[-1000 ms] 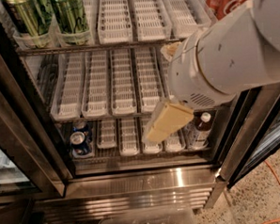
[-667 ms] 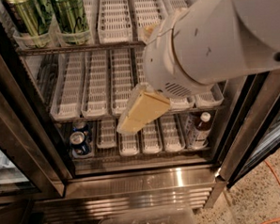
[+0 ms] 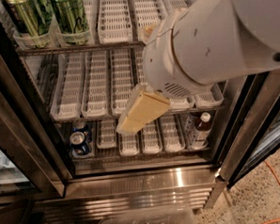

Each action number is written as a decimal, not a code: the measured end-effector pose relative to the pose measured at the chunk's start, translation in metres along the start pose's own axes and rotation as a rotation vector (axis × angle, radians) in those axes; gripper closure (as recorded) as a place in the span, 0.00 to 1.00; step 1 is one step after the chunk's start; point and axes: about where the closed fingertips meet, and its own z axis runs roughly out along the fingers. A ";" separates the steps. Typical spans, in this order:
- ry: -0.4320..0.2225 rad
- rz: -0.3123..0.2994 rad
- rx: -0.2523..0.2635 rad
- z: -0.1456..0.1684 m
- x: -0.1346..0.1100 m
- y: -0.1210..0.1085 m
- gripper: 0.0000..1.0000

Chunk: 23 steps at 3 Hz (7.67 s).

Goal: Pick green can from top shelf of fridge

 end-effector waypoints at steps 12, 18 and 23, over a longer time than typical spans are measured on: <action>-0.357 0.193 0.368 0.071 -0.082 -0.016 0.00; -0.562 0.637 0.421 0.070 -0.096 -0.054 0.00; -0.674 0.606 0.733 0.102 -0.126 -0.106 0.06</action>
Offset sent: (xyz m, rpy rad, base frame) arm 0.0495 0.0893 -0.0043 0.2527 -0.1731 -0.1484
